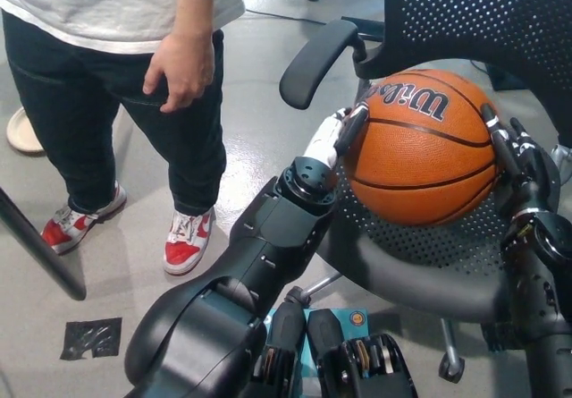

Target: The robot grabs the basketball from a person using both hands and then drops it on the black chair in the front

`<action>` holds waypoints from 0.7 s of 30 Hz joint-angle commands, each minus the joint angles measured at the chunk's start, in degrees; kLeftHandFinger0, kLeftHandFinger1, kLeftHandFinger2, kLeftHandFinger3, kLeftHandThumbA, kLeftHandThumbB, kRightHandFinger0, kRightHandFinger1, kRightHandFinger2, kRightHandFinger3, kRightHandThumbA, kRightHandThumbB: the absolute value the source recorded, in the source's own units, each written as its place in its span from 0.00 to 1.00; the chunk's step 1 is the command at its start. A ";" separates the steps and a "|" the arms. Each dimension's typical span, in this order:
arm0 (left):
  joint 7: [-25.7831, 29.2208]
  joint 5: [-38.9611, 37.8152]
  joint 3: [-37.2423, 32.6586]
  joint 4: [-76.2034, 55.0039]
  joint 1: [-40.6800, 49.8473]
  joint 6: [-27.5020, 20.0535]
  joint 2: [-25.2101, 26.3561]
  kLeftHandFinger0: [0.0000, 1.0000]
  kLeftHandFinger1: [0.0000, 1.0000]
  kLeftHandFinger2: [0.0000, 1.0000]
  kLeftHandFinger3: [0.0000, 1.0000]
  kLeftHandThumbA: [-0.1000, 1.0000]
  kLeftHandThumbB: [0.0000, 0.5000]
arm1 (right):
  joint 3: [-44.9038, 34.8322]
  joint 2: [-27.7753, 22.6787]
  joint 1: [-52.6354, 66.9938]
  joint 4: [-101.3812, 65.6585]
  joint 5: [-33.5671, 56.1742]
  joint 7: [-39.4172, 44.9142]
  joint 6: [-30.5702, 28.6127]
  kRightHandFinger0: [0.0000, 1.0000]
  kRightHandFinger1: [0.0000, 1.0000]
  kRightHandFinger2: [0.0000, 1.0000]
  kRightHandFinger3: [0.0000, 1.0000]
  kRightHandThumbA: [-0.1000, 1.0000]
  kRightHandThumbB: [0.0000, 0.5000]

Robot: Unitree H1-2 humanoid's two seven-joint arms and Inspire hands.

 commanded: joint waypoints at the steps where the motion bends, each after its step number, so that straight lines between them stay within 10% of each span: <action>1: -5.49 0.92 -1.67 -0.91 -6.29 -7.30 -6.24 1.00 1.00 1.00 1.00 1.00 0.27 | 1.52 2.02 -7.80 0.61 2.71 9.07 -4.96 1.00 1.00 1.00 1.00 1.00 0.45; 21: -6.44 -0.42 0.21 -4.10 -12.26 -7.79 2.33 1.00 1.00 1.00 1.00 1.00 0.63 | 1.73 -15.40 -13.61 -3.71 -6.51 3.20 -11.10 1.00 1.00 1.00 1.00 1.00 0.65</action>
